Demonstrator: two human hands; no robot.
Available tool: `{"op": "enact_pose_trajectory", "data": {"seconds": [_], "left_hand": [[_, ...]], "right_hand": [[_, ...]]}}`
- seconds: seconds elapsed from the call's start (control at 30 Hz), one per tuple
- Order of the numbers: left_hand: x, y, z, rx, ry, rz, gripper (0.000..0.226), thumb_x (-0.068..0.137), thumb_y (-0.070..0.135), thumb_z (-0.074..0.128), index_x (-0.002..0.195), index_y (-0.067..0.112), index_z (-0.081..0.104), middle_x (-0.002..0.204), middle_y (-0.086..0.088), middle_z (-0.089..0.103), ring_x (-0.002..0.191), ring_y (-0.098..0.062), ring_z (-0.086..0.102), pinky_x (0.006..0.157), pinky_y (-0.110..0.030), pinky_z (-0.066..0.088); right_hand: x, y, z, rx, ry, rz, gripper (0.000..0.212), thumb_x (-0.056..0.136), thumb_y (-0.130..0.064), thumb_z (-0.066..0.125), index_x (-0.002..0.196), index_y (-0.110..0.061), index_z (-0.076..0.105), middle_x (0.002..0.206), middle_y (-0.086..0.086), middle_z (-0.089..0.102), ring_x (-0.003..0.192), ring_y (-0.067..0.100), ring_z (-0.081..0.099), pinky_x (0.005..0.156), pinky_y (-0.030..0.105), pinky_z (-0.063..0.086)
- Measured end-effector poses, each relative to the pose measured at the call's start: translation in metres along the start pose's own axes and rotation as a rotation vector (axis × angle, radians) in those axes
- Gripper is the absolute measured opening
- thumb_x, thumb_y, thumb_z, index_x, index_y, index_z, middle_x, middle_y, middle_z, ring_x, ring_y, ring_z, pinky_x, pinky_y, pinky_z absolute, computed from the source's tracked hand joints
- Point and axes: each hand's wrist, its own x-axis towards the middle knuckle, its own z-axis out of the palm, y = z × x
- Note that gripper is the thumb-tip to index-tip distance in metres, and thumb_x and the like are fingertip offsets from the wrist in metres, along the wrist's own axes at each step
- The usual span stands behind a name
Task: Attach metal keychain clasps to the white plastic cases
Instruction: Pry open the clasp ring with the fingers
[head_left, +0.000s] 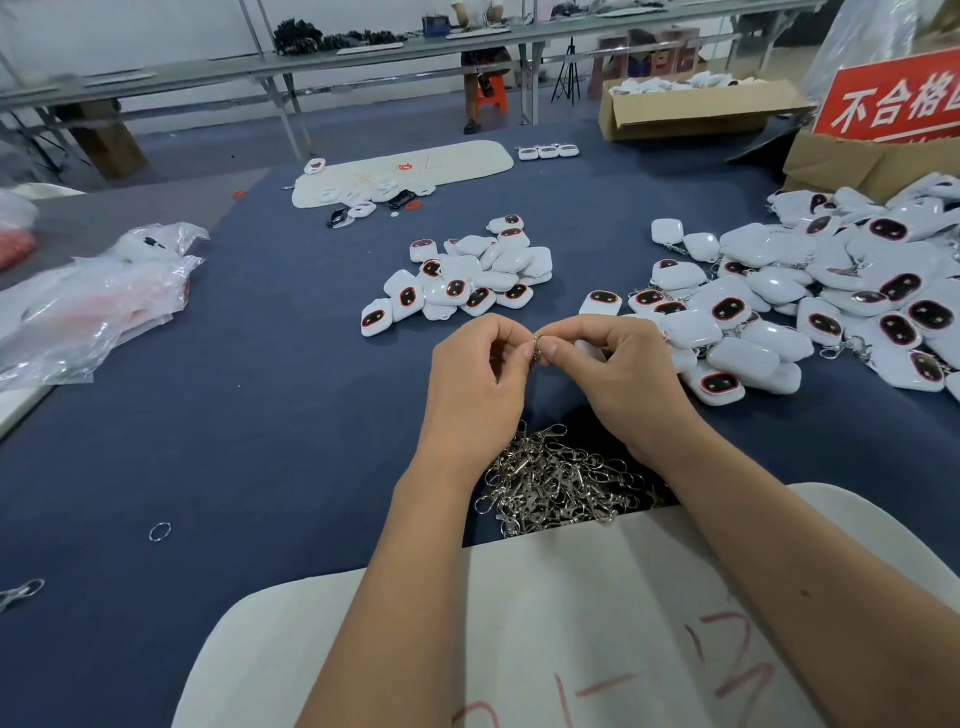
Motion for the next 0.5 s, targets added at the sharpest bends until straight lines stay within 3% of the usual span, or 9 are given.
{"op": "enact_pose_trajectory", "data": {"seconds": [0.17,0.37,0.5], "left_hand": [[-0.0005,-0.0002,0.0021,0.045,0.029,0.06,0.017,0.094,0.014,0.065,0.084,0.027,0.065,0.084,0.016,0.067,0.082,-0.01,0.063,0.066,-0.011,0.044],[-0.0011,0.0029,0.0027,0.05,0.052,0.121,0.013,0.095,0.011,0.064,0.087,0.022,0.065,0.086,0.015,0.067,0.086,-0.007,0.063,0.071,-0.012,0.047],[-0.0019,0.0038,0.0034,0.064,0.029,0.159,0.015,0.095,0.01,0.063,0.086,0.022,0.064,0.085,0.014,0.066,0.087,-0.01,0.062,0.072,-0.017,0.049]], "right_hand": [[0.0016,0.0003,-0.0007,0.025,-0.016,0.027,0.01,0.091,-0.023,0.072,0.09,-0.022,0.082,0.086,-0.004,0.08,0.092,0.021,0.075,0.095,0.045,0.058],[0.0023,0.0011,-0.0026,0.054,-0.035,0.026,0.012,0.093,-0.025,0.071,0.087,-0.023,0.082,0.082,-0.001,0.078,0.084,0.011,0.073,0.083,0.023,0.056],[0.0006,-0.0009,-0.0044,0.021,-0.009,0.005,0.012,0.093,-0.018,0.071,0.086,-0.018,0.08,0.082,-0.005,0.077,0.083,0.008,0.07,0.082,0.022,0.053]]}}
